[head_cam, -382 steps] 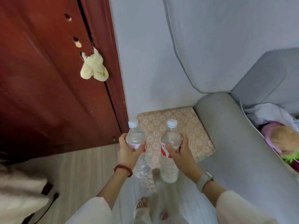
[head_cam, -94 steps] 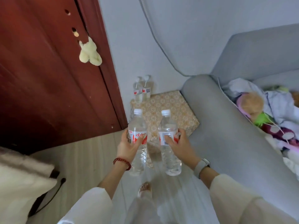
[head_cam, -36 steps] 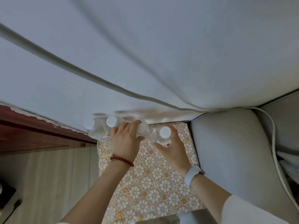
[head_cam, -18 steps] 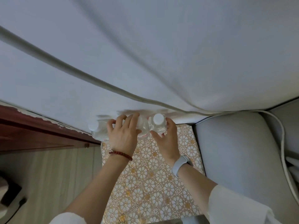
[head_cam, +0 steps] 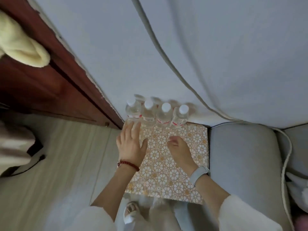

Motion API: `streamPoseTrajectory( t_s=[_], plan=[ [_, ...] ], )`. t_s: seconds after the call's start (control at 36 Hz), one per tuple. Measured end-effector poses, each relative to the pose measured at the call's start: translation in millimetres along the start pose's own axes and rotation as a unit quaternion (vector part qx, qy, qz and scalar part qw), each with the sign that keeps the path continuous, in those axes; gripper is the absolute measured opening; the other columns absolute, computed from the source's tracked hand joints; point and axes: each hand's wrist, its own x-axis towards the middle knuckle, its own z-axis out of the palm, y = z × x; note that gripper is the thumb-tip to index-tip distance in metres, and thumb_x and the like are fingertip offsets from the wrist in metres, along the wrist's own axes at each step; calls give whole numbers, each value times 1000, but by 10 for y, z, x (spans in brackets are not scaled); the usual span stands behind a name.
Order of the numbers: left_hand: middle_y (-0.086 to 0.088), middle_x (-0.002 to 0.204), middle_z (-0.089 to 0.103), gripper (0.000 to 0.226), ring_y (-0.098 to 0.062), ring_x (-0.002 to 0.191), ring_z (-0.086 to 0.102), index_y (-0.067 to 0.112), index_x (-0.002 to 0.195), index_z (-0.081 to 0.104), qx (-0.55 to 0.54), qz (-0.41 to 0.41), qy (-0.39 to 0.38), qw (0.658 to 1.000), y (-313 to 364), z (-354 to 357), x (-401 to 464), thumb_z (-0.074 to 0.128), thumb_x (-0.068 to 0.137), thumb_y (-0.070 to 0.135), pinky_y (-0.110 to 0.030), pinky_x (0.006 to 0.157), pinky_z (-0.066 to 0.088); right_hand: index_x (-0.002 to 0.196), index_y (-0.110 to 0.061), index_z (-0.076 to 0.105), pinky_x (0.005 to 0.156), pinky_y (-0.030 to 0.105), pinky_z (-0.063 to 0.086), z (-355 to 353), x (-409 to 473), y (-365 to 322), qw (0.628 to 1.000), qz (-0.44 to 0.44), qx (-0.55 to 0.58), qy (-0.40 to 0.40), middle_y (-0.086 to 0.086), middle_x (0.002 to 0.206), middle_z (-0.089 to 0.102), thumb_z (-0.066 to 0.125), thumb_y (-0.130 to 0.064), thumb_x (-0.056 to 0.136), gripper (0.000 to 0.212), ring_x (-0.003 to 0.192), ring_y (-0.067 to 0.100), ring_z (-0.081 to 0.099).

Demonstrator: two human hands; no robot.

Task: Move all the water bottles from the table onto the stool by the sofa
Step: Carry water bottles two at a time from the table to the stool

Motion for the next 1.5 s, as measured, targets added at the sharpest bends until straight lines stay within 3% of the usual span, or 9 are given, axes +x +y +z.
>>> streamPoseTrajectory(
  t_s=[0.08,0.19,0.31,0.5,0.69,1.03,1.25,1.39,1.5],
  plan=[
    [-14,141,39,49,-35,122,40,12,129,46,-39,-50,37,997,-240,-300,-320,60,84,23,-52,93,39,121,-15,52,56,1,40,223,-267,-203,996,-42,-53,-63,-5,108,56,48,-21,93,29,82,-6,52],
    [-14,132,49,42,-36,115,47,10,124,50,-30,-106,104,988,-693,-861,-754,58,83,18,-47,89,40,120,-14,55,68,5,38,725,-688,-607,975,-131,-125,-127,-9,106,55,46,-21,94,28,99,6,54],
    [-14,117,56,38,-35,106,52,8,121,51,-1,-186,157,970,-1353,-1559,-1460,55,86,21,-42,85,39,118,-12,56,69,14,42,1523,-1327,-967,940,-207,-182,-203,0,106,61,44,-20,95,27,87,9,55],
    [-10,111,64,32,-31,104,57,13,115,58,-4,-315,276,908,-2602,-2597,-3636,54,87,26,-39,85,43,105,-9,63,78,23,43,3191,-3081,-1066,866,-303,-234,-321,9,99,67,49,-14,92,20,94,22,60],
    [-8,110,63,26,-26,103,58,9,108,63,-45,-471,397,786,-3525,-3076,-6482,58,86,23,-28,85,42,106,-8,62,85,30,46,4815,-5243,-474,750,-346,-313,-469,14,103,68,49,-14,92,20,99,26,61],
    [-7,112,64,28,-20,104,59,11,112,60,-104,-668,519,523,-4083,-3065,-9964,56,88,23,-28,86,42,110,-8,61,69,20,35,6878,-8260,782,460,-435,-428,-645,11,107,67,49,-17,92,23,86,16,56],
    [-4,111,64,28,-17,101,58,13,112,60,-118,-712,532,443,-4932,-3164,-11588,55,88,27,-22,83,39,115,-7,57,85,34,46,8234,-9880,1743,346,-434,-457,-695,17,113,64,46,-18,93,27,101,31,61],
    [-4,110,64,27,-16,101,58,13,111,60,-117,-732,545,390,-5570,-3728,-12703,53,89,27,-21,84,39,114,-15,57,66,25,44,9119,-11137,2102,283,-457,-450,-713,7,108,65,44,-24,92,27,94,26,63],
    [-2,105,64,23,-13,94,58,15,107,61,-93,-738,574,341,-5826,-4044,-13568,52,89,26,-20,81,39,113,-12,57,73,28,45,9577,-12183,2477,222,-468,-433,-738,9,108,65,44,-23,93,27,91,25,61]
  ],
)
